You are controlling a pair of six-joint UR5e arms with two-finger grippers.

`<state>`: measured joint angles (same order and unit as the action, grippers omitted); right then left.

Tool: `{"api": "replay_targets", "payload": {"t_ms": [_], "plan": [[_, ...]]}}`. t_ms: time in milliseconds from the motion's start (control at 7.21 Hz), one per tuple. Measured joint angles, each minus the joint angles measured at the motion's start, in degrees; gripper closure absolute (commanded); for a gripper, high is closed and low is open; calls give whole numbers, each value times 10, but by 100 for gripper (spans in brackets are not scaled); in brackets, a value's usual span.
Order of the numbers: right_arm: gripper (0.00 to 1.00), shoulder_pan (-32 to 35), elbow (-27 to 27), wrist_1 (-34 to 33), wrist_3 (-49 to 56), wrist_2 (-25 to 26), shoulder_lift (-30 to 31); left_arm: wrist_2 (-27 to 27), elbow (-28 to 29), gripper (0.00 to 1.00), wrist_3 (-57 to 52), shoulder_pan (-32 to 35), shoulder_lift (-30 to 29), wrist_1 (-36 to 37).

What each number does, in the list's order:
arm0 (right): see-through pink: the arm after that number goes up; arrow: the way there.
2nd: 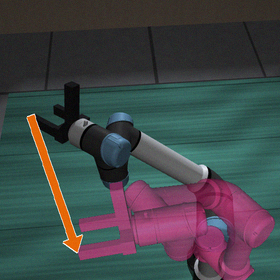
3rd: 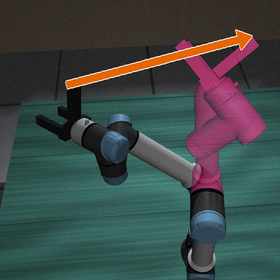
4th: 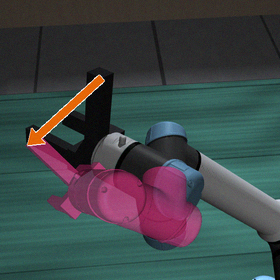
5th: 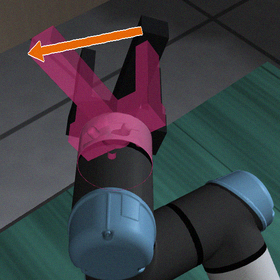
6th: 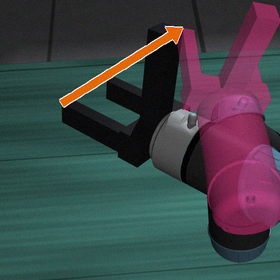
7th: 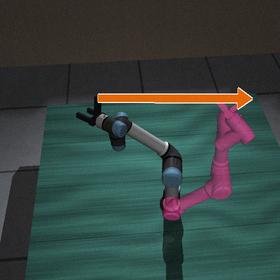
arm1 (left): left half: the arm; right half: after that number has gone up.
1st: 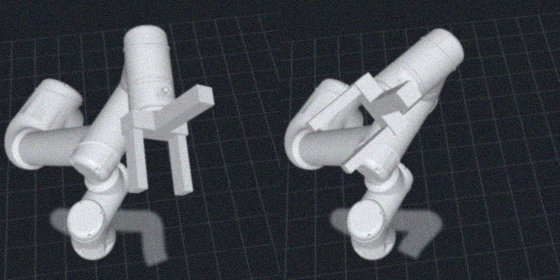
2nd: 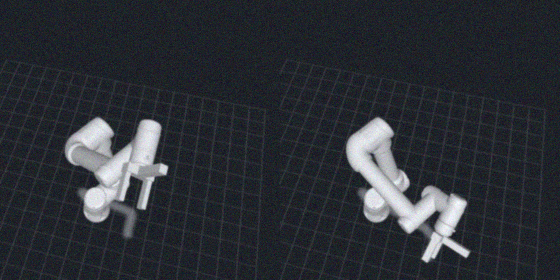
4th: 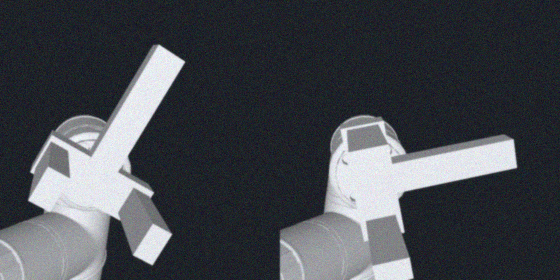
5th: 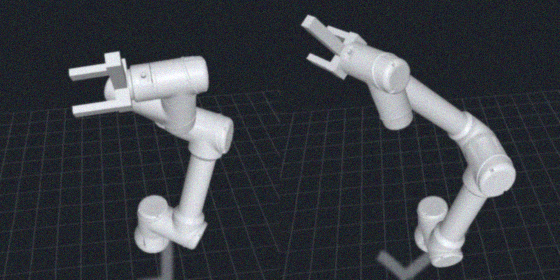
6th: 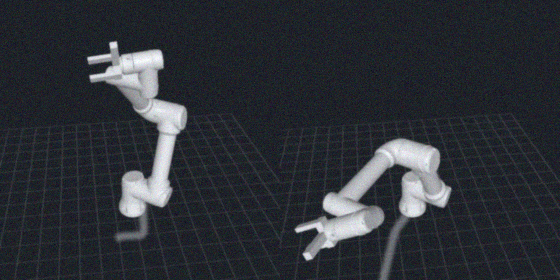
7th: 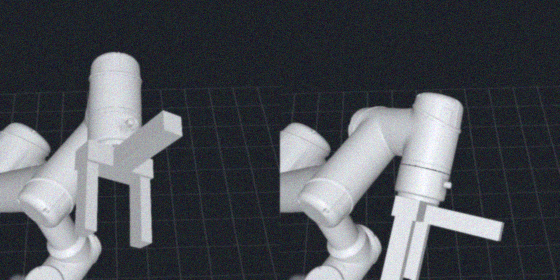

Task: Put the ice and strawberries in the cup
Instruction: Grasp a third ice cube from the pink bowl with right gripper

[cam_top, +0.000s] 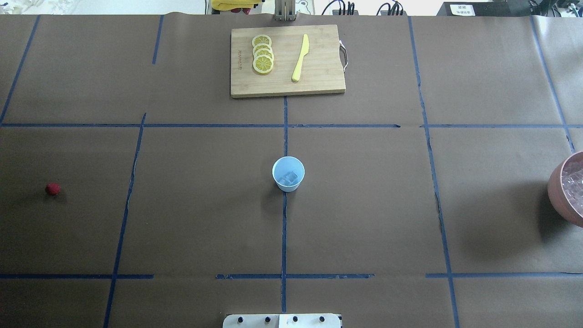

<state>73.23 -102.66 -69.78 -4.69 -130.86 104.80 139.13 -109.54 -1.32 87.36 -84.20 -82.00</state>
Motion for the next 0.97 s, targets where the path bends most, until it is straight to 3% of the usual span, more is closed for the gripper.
{"api": "replay_targets", "payload": {"t_ms": [278,971], "plan": [[7,0,24,44,-22,0,2,0,-1,0,0,0,0,0],[15,-17,46,51,-33,-2,-1,0,-1,0,0,0,0,0]]}}
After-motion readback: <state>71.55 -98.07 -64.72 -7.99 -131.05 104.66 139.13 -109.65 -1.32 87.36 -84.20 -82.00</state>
